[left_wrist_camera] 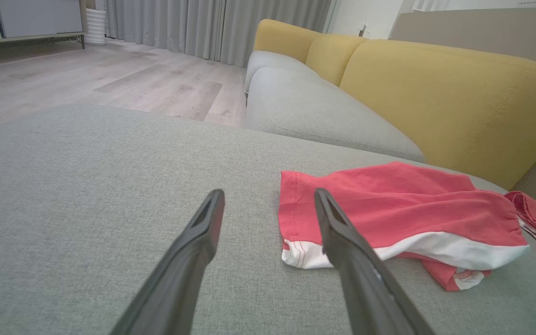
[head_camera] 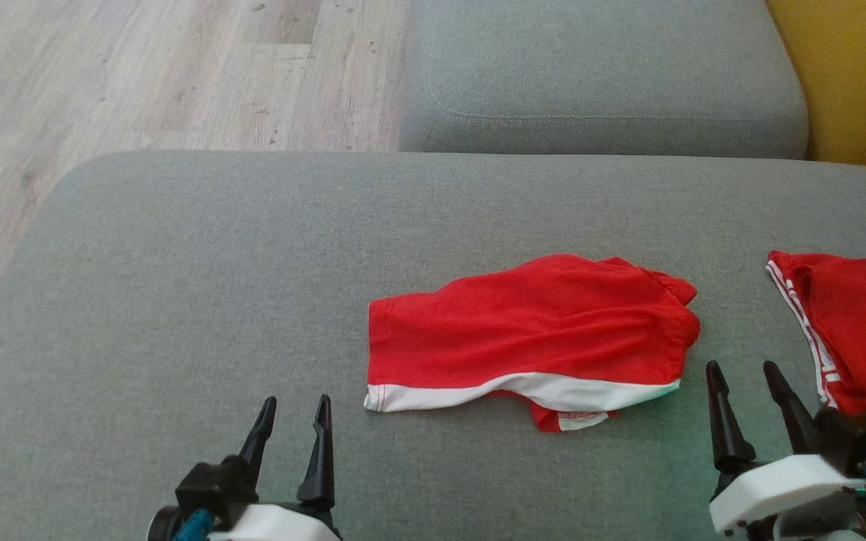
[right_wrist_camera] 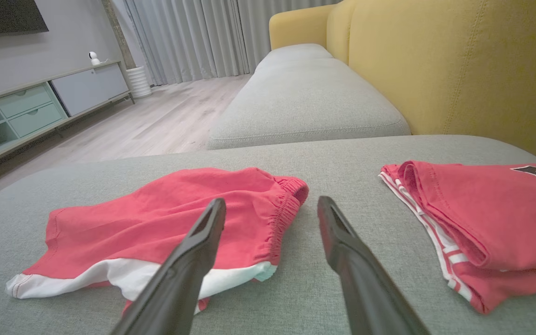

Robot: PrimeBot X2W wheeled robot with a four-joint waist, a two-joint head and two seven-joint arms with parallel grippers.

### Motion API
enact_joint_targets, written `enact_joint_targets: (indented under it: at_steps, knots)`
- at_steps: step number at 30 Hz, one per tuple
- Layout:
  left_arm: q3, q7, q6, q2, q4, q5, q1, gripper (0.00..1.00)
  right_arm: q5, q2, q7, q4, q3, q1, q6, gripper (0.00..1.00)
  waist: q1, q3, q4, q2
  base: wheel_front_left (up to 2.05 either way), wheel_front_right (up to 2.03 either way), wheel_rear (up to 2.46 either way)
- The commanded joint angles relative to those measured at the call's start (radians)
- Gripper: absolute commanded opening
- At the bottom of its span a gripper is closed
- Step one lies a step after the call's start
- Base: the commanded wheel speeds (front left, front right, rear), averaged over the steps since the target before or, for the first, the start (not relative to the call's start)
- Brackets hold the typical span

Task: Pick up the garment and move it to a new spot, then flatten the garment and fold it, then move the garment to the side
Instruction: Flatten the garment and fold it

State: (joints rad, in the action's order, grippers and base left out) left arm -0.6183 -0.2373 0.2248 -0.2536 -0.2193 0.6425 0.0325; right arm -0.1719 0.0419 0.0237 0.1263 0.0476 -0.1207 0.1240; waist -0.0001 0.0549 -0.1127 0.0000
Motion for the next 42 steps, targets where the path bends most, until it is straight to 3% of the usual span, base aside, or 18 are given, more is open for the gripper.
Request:
enact_joint_targets:
  at_steps: [1, 11, 19, 28, 36, 38, 40, 42]
  knots:
    - [0.027, -0.001, 0.006, -0.018, 0.034, 0.005, 0.037, 1.0, 0.0, 0.008, 0.011, -0.031, -0.026, 0.03, 0.007, 1.0, 0.0001, 0.0, -0.001, 0.0, 0.0, 0.0, 0.0]
    - [0.02, 0.011, 0.014, -0.025, 0.044, 0.001, 0.049, 1.0, -0.001, 0.008, 0.013, -0.034, -0.034, 0.037, 0.007, 1.0, 0.0001, -0.015, 0.0, 0.0, 0.0, 0.0, 0.0]
    - [-0.032, 0.075, -0.005, -0.007, -0.004, -0.019, 0.114, 1.0, 0.015, 0.008, -0.006, -0.054, -0.068, 0.06, 0.007, 1.0, 0.0001, -0.066, 0.033, 0.0, 0.0, 0.0, 0.0]
    - [-0.042, 0.09, -0.036, 0.046, -0.187, -0.01, 0.223, 1.0, 0.031, 0.008, -0.026, -0.079, -0.101, 0.114, 0.007, 1.0, 0.0001, -0.166, 0.107, 0.0, 0.0, 0.0, 0.0]
    - [-0.038, 0.078, -0.067, 0.071, -0.307, 0.01, 0.271, 1.0, 0.04, 0.008, -0.021, -0.071, -0.093, 0.138, 0.007, 1.0, 0.0001, -0.211, 0.132, 0.0, 0.0, 0.0, 0.0]
    - [-0.044, 0.083, -0.078, 0.076, -0.327, 0.012, 0.279, 0.45, 0.043, 0.008, -0.02, -0.063, -0.089, 0.142, 0.007, 1.0, 0.0001, -0.216, 0.132, 0.0, 0.0, 0.0, 0.0]
    - [-0.05, 0.083, -0.086, 0.081, -0.339, 0.013, 0.285, 0.0, 0.048, 0.008, -0.023, -0.049, -0.086, 0.147, 0.007, 1.0, 0.0001, -0.219, 0.13, 0.0, 0.0, 0.0, 0.0]
    - [-0.051, 0.076, -0.091, 0.085, -0.345, 0.014, 0.289, 0.0, 0.063, 0.008, -0.035, -0.029, -0.095, 0.154, 0.007, 1.0, 0.0001, -0.221, 0.126, 0.0, 0.0, 0.0, 0.0]
